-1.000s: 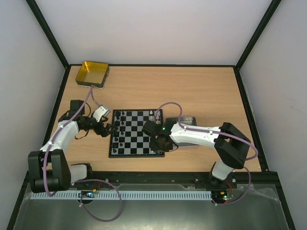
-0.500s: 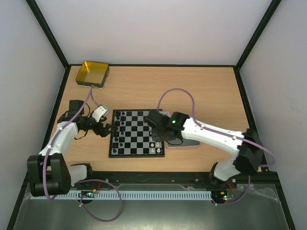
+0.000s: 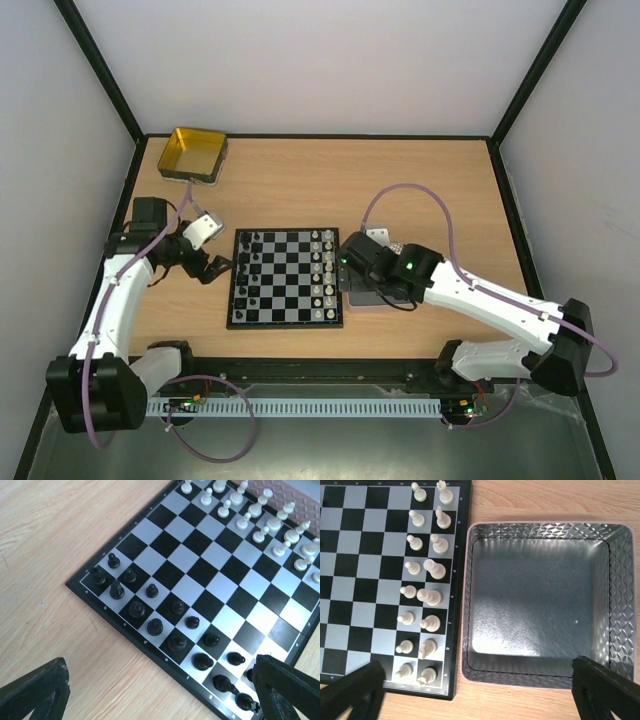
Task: Set up the chess pieces on the board
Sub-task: Reset both arms
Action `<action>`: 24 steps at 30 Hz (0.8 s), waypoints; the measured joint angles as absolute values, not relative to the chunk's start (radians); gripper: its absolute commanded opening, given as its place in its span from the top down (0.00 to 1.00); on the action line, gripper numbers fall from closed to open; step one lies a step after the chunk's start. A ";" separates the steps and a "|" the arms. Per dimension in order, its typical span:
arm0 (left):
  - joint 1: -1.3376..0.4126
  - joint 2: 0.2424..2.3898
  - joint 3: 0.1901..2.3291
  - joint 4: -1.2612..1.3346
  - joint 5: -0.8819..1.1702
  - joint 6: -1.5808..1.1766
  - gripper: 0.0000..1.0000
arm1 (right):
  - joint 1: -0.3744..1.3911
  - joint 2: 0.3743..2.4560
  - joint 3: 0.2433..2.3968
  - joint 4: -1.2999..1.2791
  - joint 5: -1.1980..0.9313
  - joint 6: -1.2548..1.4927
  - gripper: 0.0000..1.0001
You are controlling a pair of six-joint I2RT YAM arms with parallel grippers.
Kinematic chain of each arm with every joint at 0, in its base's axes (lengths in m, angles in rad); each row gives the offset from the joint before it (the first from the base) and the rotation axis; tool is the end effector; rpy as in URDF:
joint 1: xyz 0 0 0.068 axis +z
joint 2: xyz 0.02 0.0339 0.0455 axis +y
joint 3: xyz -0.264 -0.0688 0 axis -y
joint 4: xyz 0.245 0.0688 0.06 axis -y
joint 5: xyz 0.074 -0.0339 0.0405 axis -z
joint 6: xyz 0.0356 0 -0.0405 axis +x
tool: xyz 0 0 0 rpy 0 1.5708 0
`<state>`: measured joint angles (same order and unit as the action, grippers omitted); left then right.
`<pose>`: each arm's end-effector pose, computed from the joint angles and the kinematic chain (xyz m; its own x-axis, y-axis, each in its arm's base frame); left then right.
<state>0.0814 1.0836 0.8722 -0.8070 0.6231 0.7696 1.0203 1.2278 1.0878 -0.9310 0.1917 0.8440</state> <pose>0.2036 -0.0042 0.2664 -0.4429 0.5308 -0.7225 0.7622 0.6473 0.0084 0.1284 0.1962 0.2917 -0.8946 -0.0551 -0.4434 -0.1811 0.9519 0.2470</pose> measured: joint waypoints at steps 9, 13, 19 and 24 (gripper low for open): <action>-0.074 0.985 0.871 -0.871 0.478 0.713 0.01 | 1.008 1.084 0.966 -0.814 0.196 0.776 0.02; -0.138 0.955 0.870 -0.873 0.439 0.661 0.01 | 1.008 0.976 0.933 -0.767 0.191 0.760 0.02; -0.224 0.954 0.852 -0.850 0.373 0.580 0.01 | 1.007 0.916 0.918 -0.748 0.186 0.739 0.02; -0.262 0.946 0.849 -0.828 0.332 0.539 0.01 | 1.007 0.904 0.887 -0.747 0.165 0.717 0.01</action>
